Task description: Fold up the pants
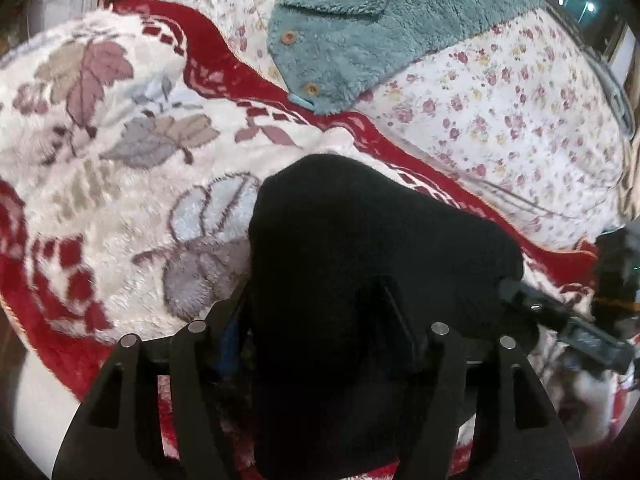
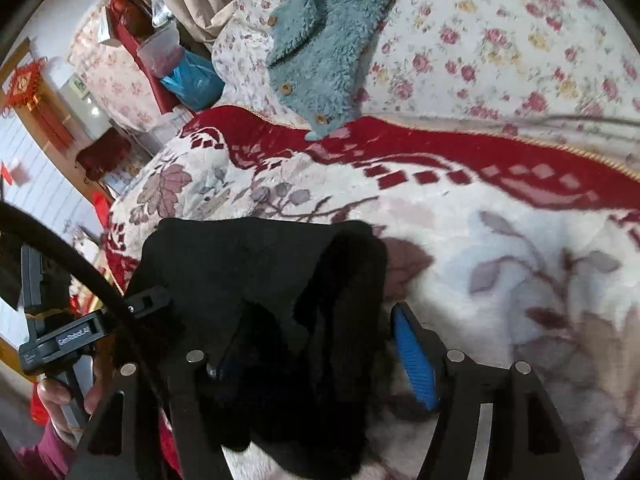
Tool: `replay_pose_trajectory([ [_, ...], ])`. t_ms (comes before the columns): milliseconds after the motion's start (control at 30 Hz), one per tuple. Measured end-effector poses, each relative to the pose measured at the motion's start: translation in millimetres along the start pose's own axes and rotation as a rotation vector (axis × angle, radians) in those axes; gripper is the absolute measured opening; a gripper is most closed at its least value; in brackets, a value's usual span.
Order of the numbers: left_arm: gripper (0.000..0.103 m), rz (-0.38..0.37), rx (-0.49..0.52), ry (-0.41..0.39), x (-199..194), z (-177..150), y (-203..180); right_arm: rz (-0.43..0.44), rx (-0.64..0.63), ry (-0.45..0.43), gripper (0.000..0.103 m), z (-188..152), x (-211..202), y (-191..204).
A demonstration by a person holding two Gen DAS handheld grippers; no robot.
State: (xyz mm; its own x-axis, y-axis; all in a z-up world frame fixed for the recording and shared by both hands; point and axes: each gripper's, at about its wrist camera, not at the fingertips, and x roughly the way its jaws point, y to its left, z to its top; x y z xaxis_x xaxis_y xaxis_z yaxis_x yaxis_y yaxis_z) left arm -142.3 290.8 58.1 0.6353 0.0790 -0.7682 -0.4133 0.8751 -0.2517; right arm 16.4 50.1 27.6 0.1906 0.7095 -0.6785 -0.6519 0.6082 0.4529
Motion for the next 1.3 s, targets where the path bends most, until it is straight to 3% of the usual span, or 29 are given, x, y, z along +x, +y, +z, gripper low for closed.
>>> replay_pose_trajectory([
  [200,0.062,0.109,0.019,-0.084,-26.4,1.3,-11.9,-0.008,-0.077,-0.086,0.065,5.5,-41.3,31.4],
  [500,0.062,0.164,0.090,-0.200,-63.8,-6.9,-39.0,-0.015,-0.153,-0.126,0.065,2.8,-43.6,78.7],
  [1300,0.062,0.180,0.065,-0.191,-73.3,-22.8,-44.7,0.011,-0.140,-0.092,0.065,-15.4,-32.2,91.2],
])
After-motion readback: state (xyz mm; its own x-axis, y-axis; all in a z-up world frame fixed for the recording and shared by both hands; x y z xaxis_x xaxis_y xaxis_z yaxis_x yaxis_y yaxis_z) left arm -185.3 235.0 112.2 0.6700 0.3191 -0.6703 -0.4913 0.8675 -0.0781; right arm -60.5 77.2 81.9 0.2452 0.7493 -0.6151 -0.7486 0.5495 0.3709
